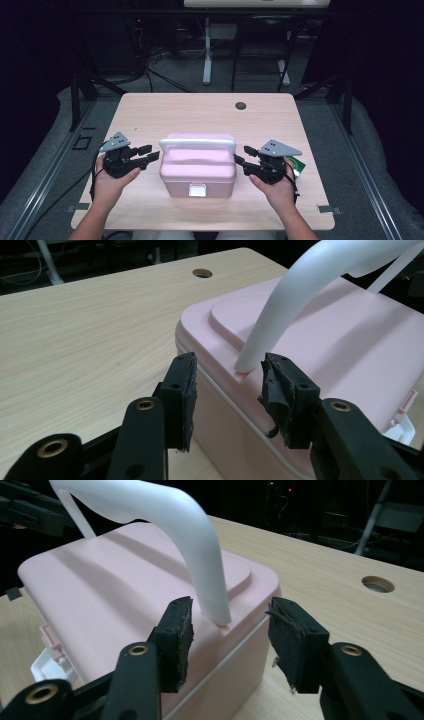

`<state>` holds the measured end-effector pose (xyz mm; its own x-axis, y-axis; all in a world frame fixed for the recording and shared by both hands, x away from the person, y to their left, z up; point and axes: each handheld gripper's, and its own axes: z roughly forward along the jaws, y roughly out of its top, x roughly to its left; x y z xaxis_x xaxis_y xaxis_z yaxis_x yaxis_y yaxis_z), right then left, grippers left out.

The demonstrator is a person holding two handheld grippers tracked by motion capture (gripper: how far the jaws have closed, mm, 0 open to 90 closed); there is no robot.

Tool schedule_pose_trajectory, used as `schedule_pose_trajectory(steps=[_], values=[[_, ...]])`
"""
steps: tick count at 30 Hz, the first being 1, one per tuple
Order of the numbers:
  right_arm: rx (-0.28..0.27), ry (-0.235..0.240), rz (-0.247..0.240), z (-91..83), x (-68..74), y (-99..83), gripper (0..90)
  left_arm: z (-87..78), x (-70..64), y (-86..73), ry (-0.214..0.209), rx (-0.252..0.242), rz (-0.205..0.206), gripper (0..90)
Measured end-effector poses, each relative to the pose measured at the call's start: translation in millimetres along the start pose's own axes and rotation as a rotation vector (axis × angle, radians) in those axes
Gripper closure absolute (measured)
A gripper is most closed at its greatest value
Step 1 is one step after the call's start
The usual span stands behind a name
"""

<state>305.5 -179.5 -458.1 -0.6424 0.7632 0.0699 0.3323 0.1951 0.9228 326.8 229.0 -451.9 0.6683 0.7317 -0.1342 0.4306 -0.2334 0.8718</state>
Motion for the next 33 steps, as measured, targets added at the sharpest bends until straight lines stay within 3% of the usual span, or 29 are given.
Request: schedule_pose_trajectory(steps=[3,15,23,26,33], values=[[0.012,0.022,0.001,3.1,1.7,-0.5,53.5,3.5,-2.2,0.5,-0.003,0.001,0.003,58.1],[0.02,0.038,-0.011,14.9,3.5,1.3,59.0,18.5,-8.1,7.4,-0.026,0.017,0.019,65.2],[0.02,0.061,0.013,22.8,2.2,3.9,61.2,23.7,-10.9,9.8,-0.026,0.016,0.022,68.0],[0.018,0.045,0.001,23.7,4.0,4.4,64.1,23.2,-10.4,9.7,-0.019,0.013,0.024,72.3],[0.013,0.019,-0.007,22.7,3.6,4.3,73.1,23.6,-12.3,9.6,-0.007,0.008,0.033,72.7]])
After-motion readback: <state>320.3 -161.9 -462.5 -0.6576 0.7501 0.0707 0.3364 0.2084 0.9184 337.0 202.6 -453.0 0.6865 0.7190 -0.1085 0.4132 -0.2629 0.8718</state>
